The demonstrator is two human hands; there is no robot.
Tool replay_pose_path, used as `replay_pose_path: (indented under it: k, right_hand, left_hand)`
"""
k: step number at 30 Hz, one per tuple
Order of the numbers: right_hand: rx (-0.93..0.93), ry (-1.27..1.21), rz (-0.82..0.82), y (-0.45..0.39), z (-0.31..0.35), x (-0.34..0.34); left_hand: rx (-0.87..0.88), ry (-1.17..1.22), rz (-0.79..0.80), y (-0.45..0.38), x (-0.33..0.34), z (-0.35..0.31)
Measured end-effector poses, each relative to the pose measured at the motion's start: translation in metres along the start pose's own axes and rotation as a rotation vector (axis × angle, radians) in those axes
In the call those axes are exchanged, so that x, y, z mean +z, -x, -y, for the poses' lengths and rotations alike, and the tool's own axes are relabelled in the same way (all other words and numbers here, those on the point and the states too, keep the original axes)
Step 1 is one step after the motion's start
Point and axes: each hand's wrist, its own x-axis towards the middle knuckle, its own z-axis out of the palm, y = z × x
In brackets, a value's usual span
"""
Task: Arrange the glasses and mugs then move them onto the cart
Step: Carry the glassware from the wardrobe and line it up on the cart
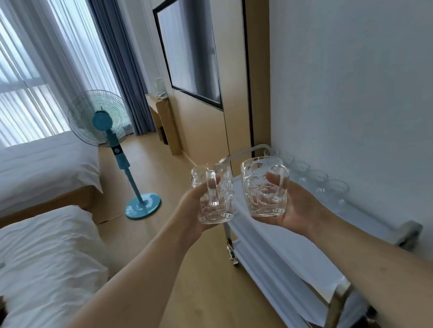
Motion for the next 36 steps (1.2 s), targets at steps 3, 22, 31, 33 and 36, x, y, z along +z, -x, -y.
replay_pose_path:
  k: [3, 22, 31, 33, 36]
  right_hand:
    - [0.005, -0.016, -0.007, -0.036, 0.010, -0.021]
    - [0.032, -0.149, -0.303, -0.185, 0.035, -0.145]
    - [-0.105, -0.322, -0.592, -0.234, 0.026, -0.180]
    - [-0.148, -0.358, -0.636, -0.235, 0.023, -0.182]
    - [-0.152, -0.394, -0.745, -0.242, 0.011, -0.187]
  left_hand:
    - [-0.018, -0.024, -0.005, -0.042, 0.004, -0.006]
    - [-0.252, -0.198, 0.145, -0.291, 0.044, 0.023]
    - [-0.470, -0.374, 0.394, -0.414, 0.059, 0.046]
    - [-0.498, -0.393, 0.438, -0.434, 0.065, 0.050]
    - [-0.580, -0.449, 0.541, -0.467, 0.073, 0.064]
